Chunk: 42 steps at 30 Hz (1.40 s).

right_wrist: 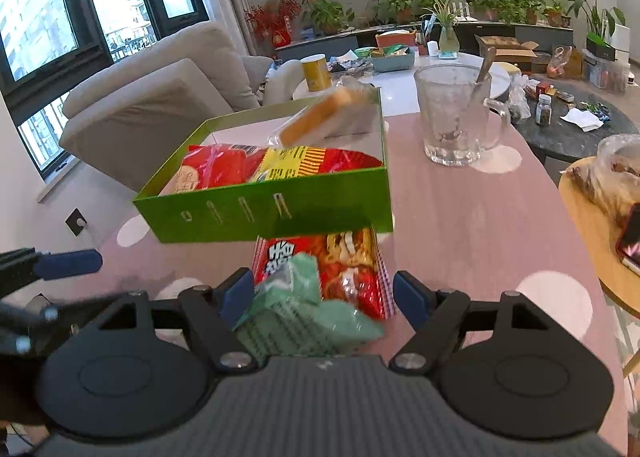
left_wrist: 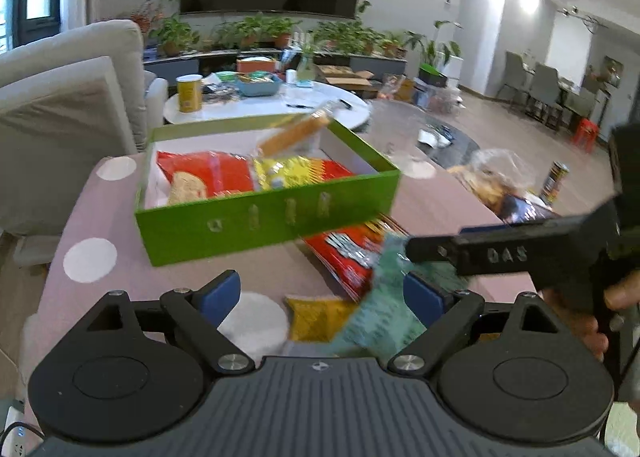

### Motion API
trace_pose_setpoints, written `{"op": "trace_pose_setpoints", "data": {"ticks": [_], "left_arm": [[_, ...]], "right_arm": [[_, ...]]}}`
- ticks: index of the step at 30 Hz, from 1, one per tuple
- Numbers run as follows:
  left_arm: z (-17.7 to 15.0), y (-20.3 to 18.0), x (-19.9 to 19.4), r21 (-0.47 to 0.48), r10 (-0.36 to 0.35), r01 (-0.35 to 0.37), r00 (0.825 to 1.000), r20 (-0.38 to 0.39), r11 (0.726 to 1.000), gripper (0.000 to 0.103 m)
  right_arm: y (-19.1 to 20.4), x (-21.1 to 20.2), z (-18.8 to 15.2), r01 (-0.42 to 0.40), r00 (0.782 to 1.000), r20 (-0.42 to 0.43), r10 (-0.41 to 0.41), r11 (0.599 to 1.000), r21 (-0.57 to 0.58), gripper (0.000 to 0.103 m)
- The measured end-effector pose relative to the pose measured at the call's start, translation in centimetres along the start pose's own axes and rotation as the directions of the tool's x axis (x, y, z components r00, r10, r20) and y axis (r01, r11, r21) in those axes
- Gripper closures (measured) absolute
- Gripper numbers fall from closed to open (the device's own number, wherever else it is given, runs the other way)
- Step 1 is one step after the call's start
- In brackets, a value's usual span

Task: Organize snacks
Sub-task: 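Drop the bread slice into the green box and open the right gripper, then lower the left tool onto the mint-green snack bag and grasp it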

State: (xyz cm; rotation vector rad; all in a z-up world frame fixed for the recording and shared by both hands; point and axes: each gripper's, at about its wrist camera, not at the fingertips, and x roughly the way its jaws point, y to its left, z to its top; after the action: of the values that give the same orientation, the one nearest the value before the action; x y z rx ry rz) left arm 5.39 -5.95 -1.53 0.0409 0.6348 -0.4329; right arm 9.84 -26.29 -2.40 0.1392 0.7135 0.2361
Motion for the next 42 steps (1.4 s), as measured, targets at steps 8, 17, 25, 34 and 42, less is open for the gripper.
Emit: {"op": "trace_pose_setpoints", "data": {"ticks": [8, 17, 25, 34, 42], "left_arm": [[-1.6, -3.9, 0.1, 0.132, -0.085, 0.093, 0.994, -0.063, 0.987, 0.014], [-2.9, -5.2, 3.5, 0.225, 0.054, -0.019, 0.987, -0.154, 0.974, 0.014], [-2.0, -1.4, 2.6, 0.14, 0.129, -0.115, 0.987, -0.098, 0.984, 0.014], [-1.9, 3.8, 2.0, -0.061, 0.199, -0.205, 0.976, -0.093, 0.977, 0.014], [-2.3, 0.7, 2.0, 0.017, 0.051, -0.05, 0.995, -0.087, 0.999, 0.014]], "right_arm": [[0.3, -1.1, -0.8, 0.008, 1.0, 0.003, -0.008, 1.0, 0.011, 0.044], [-0.1, -0.9, -1.0, -0.004, 1.0, -0.001, 0.004, 0.999, 0.037, 0.044], [-0.9, -0.8, -1.5, 0.021, 1.0, -0.021, -0.02, 0.998, 0.062, 0.044], [0.2, -0.9, -1.3, 0.022, 1.0, -0.006, -0.021, 0.999, 0.049, 0.044], [0.9, -0.3, -0.9, 0.019, 1.0, -0.024, -0.018, 0.999, 0.036, 0.044]]}}
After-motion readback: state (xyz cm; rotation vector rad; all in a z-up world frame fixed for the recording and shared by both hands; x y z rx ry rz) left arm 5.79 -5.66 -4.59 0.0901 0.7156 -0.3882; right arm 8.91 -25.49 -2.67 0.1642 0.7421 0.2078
